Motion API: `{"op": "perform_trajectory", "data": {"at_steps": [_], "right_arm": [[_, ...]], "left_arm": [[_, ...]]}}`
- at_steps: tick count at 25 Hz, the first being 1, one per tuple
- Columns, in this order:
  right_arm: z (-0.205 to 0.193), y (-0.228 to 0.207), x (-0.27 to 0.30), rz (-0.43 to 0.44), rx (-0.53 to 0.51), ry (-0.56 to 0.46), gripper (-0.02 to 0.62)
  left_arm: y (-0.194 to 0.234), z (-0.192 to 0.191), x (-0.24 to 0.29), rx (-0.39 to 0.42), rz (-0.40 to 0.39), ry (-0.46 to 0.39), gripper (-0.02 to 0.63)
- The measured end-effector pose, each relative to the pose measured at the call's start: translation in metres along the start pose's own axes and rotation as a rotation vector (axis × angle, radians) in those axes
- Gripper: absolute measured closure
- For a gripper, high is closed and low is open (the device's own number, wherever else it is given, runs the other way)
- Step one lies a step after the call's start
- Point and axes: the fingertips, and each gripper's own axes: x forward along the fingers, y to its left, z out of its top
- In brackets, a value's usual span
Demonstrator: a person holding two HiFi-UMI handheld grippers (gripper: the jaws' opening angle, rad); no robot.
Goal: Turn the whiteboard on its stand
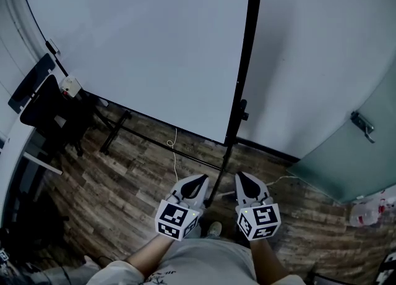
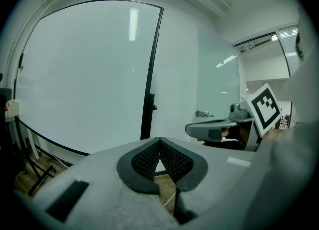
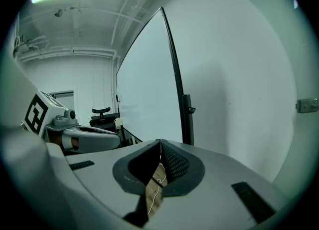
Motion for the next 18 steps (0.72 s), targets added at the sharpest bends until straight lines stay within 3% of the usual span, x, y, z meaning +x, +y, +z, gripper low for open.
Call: {"op": "perform_trajectory", "data": {"at_steps": [18], "right_arm": [[0.015, -0.016, 0.057, -0.09, -0.001, 0.002, 0.587]], "left_arm": [[0.058, 0.014, 0.028, 0.01, -0.048, -0.005, 0.595]]}}
